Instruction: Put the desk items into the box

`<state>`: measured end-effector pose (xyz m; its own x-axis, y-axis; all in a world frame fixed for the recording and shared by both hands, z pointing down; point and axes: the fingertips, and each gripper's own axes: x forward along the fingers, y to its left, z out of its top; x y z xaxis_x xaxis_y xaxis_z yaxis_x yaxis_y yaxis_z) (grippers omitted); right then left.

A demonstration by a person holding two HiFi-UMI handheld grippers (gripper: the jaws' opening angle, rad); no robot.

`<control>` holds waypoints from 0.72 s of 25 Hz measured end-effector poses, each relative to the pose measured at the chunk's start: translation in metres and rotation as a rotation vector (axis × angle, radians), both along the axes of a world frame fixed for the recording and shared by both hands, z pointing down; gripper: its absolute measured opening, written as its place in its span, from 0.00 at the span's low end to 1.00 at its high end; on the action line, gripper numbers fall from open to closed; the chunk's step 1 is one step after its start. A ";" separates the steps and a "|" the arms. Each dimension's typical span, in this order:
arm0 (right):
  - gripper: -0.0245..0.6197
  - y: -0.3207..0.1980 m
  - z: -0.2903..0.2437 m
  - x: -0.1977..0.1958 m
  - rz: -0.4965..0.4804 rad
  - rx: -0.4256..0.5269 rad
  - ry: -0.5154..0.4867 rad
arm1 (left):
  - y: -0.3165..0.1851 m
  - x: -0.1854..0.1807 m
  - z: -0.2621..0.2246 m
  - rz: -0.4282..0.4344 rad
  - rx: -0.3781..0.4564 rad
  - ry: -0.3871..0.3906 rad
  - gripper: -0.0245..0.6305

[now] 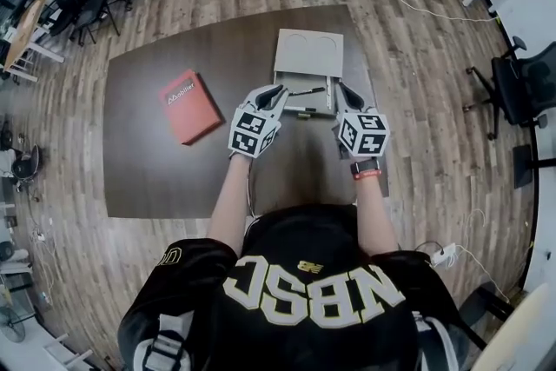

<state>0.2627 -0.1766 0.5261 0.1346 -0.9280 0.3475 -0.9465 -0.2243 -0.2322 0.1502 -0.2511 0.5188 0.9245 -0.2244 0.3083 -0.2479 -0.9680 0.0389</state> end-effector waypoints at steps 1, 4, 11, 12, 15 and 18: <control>0.05 0.002 -0.002 -0.003 -0.002 0.003 0.007 | 0.000 -0.006 -0.008 -0.031 -0.004 0.031 0.11; 0.05 0.007 -0.009 -0.012 0.005 0.016 0.035 | -0.001 -0.025 -0.027 -0.128 -0.016 0.115 0.08; 0.05 0.025 -0.030 -0.022 0.065 0.040 0.174 | -0.010 -0.059 -0.054 -0.276 -0.014 0.210 0.06; 0.05 0.027 -0.032 -0.024 0.073 0.046 0.188 | -0.011 -0.063 -0.056 -0.295 -0.012 0.214 0.06; 0.05 0.032 -0.040 -0.029 0.091 0.064 0.210 | -0.013 -0.070 -0.064 -0.321 0.009 0.214 0.06; 0.05 0.034 -0.046 -0.037 0.096 0.071 0.223 | -0.013 -0.073 -0.069 -0.319 0.026 0.211 0.06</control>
